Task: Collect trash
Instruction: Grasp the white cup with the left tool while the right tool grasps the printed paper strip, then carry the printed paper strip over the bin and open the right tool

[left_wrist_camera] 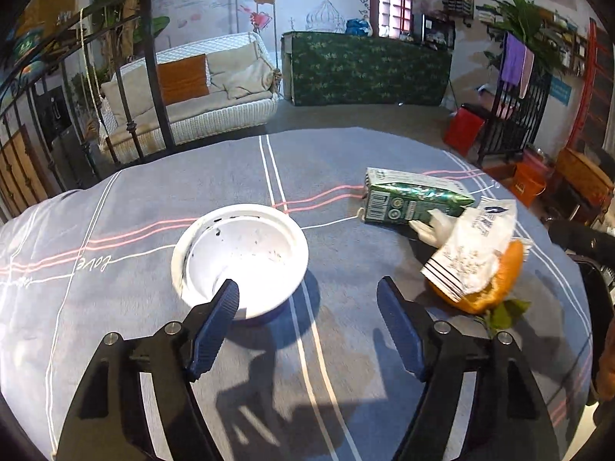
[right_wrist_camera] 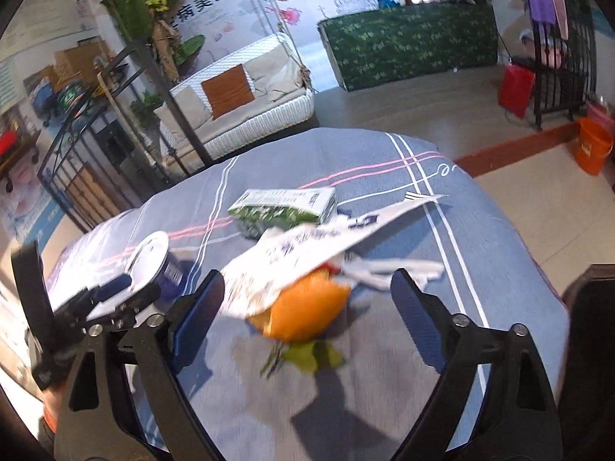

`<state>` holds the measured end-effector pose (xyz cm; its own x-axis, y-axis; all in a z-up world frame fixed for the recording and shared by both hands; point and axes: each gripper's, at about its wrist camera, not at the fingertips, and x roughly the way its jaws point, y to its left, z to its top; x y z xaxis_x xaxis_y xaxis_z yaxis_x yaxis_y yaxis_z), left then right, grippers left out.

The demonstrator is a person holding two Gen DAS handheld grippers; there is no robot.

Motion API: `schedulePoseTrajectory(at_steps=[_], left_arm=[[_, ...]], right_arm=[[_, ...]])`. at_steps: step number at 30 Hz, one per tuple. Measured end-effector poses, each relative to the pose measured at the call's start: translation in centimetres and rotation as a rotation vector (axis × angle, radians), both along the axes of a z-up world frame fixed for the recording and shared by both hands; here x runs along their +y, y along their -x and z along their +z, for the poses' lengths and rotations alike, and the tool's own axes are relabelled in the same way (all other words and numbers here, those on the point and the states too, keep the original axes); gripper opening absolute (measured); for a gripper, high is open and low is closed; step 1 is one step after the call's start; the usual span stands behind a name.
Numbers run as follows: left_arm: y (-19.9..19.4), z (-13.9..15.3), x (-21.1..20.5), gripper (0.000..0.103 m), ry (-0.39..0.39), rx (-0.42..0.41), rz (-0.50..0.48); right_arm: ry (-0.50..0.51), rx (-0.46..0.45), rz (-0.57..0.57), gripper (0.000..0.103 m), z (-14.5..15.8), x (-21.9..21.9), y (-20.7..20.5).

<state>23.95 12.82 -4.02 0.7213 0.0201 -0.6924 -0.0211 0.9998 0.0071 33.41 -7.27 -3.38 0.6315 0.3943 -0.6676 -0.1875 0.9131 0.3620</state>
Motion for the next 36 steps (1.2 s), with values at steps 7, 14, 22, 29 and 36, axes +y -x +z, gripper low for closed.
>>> schedulePoseTrajectory(at_steps=[7,14,22,29,36], left_arm=[[-2.2,-1.4,1.8,0.061,0.021,0.063,0.019],[-1.9,-1.7,3.0,0.022,0.105,0.076,0.047],[1.0,0.3,4.4,0.008,0.238,-0.001,0.107],[4.0,1.5,3.9,0.008,0.311,-0.055,0.119],[6.7,2.3,2.2,0.008,0.361,-0.098,0.108]], right_arm=[[-0.192,0.179,-0.071,0.056,-4.0,-1.0,-6.4],[-0.328,0.186,-0.075,0.011,-5.2,-1.0,-7.3],[-0.379,0.09,0.004,0.005,-1.5,0.0,-3.9],[-0.353,0.029,0.079,0.004,1.2,0.4,0.1],[-0.254,-0.078,0.106,0.004,3.4,-1.1,5.4]])
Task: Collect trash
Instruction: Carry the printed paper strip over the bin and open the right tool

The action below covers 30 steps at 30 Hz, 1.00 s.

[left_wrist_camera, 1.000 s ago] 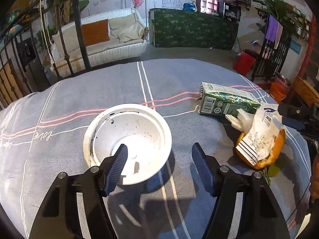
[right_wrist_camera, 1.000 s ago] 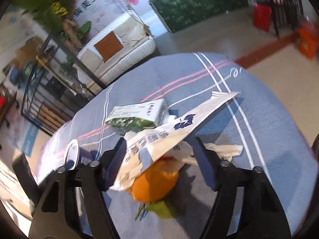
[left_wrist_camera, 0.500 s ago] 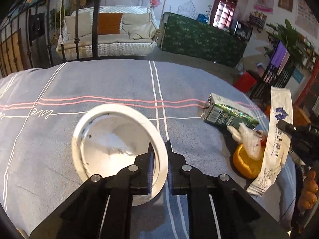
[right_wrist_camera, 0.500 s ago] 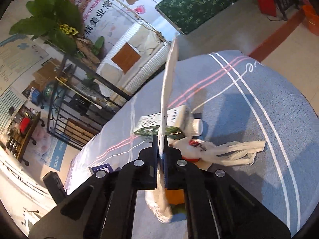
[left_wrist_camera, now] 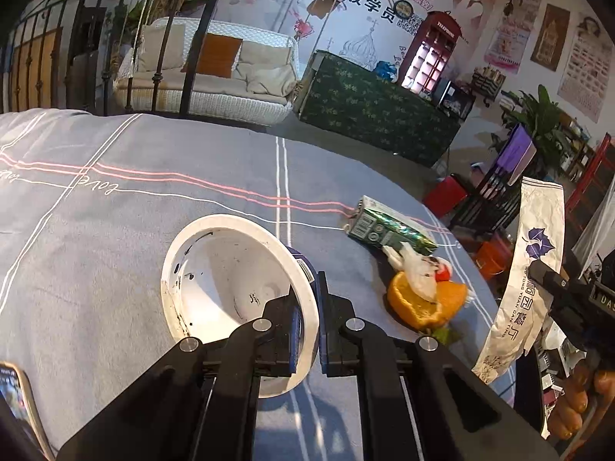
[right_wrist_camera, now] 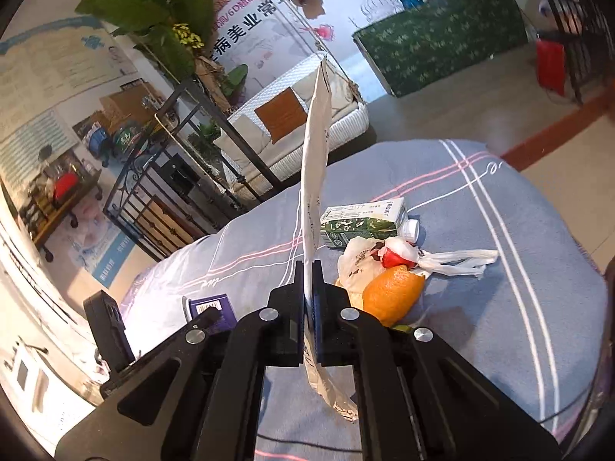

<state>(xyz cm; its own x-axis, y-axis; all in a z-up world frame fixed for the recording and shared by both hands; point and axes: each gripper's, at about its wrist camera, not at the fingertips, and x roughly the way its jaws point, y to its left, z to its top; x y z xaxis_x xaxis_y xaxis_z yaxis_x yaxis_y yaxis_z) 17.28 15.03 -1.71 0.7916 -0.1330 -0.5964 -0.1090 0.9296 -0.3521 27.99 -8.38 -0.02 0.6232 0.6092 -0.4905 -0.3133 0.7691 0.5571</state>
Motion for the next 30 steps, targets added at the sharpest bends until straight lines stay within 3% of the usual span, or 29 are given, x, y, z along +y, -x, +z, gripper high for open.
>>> schedulePoseTrajectory(at_steps=[6,16,30], left_arm=[[1.5,0.8,-2.0,0.008,0.018,-0.042,-0.039],[2.9,1.9,-6.5,0.008,0.026,-0.087,-0.146],[2.9,2.9,-13.1,0.008,0.032,-0.14,-0.334]], right_arm=[[0.068,-0.079,-0.017,0.004,1.6,-1.0,3.6],[0.047,-0.099,-0.1,0.004,2.6,-6.0,7.8],[0.125,-0.079,-0.361,0.004,1.8,-16.7,11.8]])
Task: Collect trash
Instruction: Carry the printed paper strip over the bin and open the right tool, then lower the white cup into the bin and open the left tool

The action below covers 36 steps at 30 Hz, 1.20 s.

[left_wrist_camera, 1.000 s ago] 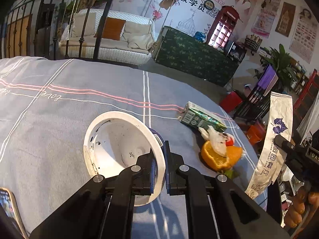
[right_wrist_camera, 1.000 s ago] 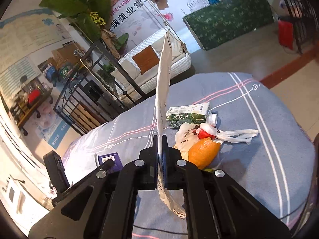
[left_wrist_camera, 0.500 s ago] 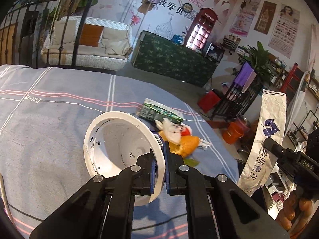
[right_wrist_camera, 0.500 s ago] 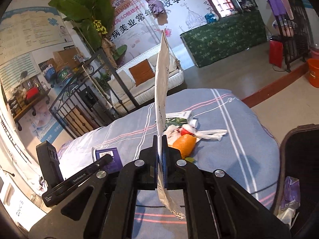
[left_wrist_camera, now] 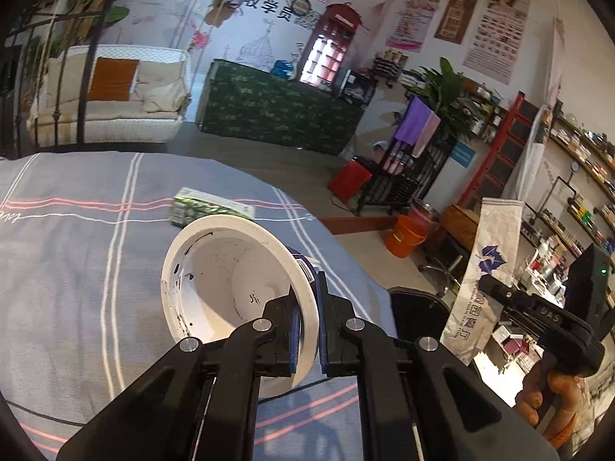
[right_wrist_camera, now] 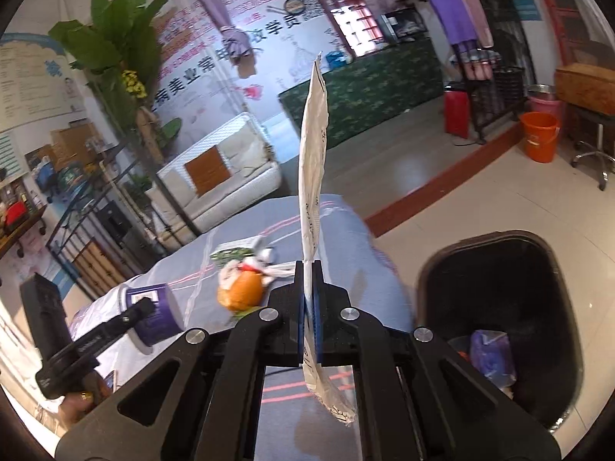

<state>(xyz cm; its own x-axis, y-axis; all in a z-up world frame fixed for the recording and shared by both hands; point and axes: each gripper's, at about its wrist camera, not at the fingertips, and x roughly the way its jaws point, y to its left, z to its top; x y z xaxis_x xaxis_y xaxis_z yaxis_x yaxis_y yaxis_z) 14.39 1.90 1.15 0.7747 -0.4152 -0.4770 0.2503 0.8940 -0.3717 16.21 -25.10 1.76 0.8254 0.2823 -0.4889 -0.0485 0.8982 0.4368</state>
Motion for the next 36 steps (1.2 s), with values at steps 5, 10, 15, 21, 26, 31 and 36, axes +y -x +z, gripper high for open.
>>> schedulePoseTrajectory(at_steps=[5,10,15,21,26,31,36], left_arm=[[-0.2,0.2,-2.1,0.008,-0.014,-0.011,-0.062],[-0.1,0.4,-4.1,0.008,-0.027,-0.019,-0.107],[0.3,0.4,-5.2,0.008,-0.036,-0.029,-0.14],[0.3,0.5,-6.9,0.008,-0.041,-0.031,-0.169],[0.4,0.2,-8.4,0.008,-0.048,-0.026,-0.202],[0.3,-0.2,-9.6,0.008,-0.048,-0.012,-0.238],[0.5,-0.5,-11.3,0.008,-0.045,0.001,-0.274]], right_arm=[[0.03,0.029,-0.088,0.004,-1.1,-2.8,0.4],[0.075,0.087,-0.155,0.004,-3.3,-4.4,0.1],[0.113,0.191,-0.191,0.004,-6.2,-5.3,-1.1],[0.112,0.302,-0.223,0.007,-9.7,-6.5,-1.5],[0.116,0.313,-0.277,0.086,-10.7,-7.3,-0.8],[0.097,0.31,-0.276,0.086,-10.7,-7.8,0.3],[0.114,0.272,-0.31,0.086,-9.3,-8.0,1.9]])
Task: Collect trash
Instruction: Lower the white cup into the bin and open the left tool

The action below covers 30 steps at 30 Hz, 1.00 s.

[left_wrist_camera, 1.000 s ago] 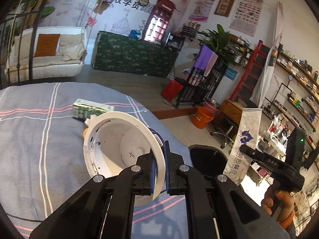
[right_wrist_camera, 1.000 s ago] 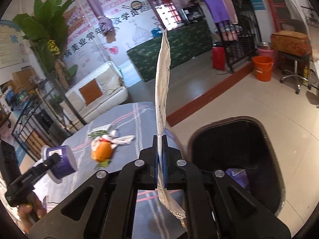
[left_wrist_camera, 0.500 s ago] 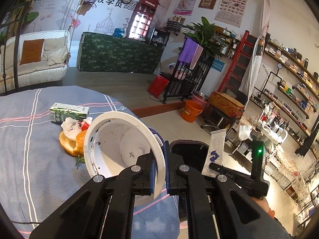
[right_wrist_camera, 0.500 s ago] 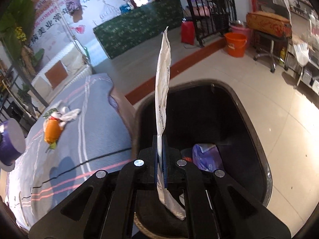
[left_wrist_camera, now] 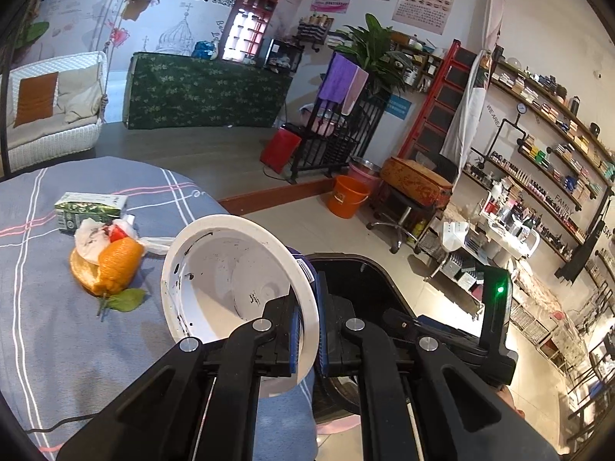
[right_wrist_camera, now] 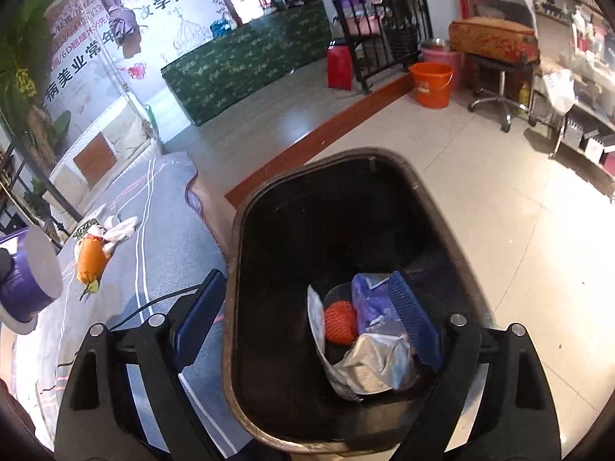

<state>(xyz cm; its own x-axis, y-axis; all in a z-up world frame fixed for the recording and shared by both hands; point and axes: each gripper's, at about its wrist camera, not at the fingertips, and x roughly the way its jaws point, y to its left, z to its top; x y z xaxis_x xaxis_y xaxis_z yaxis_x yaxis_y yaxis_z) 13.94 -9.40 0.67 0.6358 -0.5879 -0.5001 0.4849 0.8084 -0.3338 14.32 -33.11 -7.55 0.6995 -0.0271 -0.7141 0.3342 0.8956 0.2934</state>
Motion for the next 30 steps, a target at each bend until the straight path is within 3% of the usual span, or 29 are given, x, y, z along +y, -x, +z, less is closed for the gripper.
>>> schedulePoseTrajectory(at_steps=[13,30], left_arm=[[-0.6,-2.4,-5.7,0.008,-0.007,0.105,-0.141],[-2.1,-6.6,-12.1,0.008,-0.116,0.213,-0.266]], right_arm=[[0.065,-0.103,-0.123,0.086,4.6,-3.0,3.9],[0.087,-0.117,-0.191,0.086,5.2,-5.6,6.4]])
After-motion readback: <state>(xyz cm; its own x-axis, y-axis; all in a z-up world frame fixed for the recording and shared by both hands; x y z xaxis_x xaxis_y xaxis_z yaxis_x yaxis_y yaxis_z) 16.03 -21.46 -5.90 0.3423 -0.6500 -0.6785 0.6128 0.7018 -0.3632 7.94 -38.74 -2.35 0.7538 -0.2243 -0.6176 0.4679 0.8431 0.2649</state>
